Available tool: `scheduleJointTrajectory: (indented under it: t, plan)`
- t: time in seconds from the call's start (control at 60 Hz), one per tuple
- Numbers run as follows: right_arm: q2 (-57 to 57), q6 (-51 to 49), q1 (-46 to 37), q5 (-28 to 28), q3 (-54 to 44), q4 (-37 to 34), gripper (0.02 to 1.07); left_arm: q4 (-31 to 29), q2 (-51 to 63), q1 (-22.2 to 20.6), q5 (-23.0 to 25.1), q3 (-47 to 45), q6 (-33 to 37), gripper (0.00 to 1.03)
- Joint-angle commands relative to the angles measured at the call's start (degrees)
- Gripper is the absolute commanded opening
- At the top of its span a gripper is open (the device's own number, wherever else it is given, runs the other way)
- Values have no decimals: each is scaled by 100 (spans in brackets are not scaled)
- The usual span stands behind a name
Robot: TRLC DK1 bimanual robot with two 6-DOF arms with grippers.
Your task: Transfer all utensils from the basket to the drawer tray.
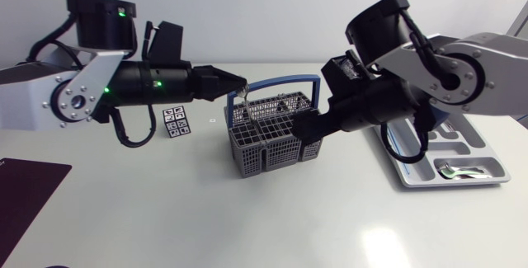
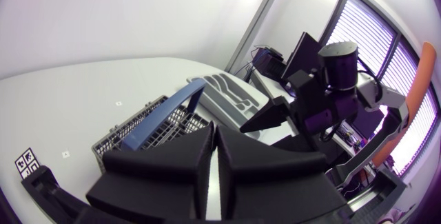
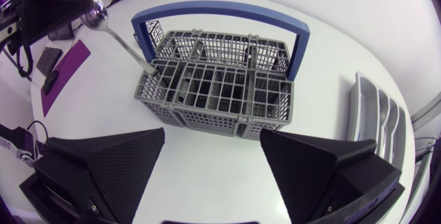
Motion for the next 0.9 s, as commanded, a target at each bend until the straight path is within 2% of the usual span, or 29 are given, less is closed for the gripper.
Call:
scheduleJointTrajectory:
  t: [0.0,0.117,0.183,0.25,0.467,0.65,0.883]
  plan:
    - [-314,-366,-33,-73,-308,256,102,18,-340,46,170,-176,-146,4]
    - [-560,-595,-104,-443,-361,353,102,-9,-507,46,521,-272,-146,4]
    - [-657,-1131,-104,-478,-352,177,102,-17,-507,46,767,-325,-93,4]
    - [-806,-1491,-95,-566,-528,318,102,-35,-559,20,987,-413,21,4]
    - [-1122,-2150,90,-1488,-949,458,102,-351,-515,-24,1717,-501,434,4]
    - [-1140,-2572,239,-2236,-1116,494,101,-641,-410,-156,2341,-422,487,4]
    - [-1105,-2774,582,-2394,-1257,942,90,-1160,-384,-490,2376,-360,759,4]
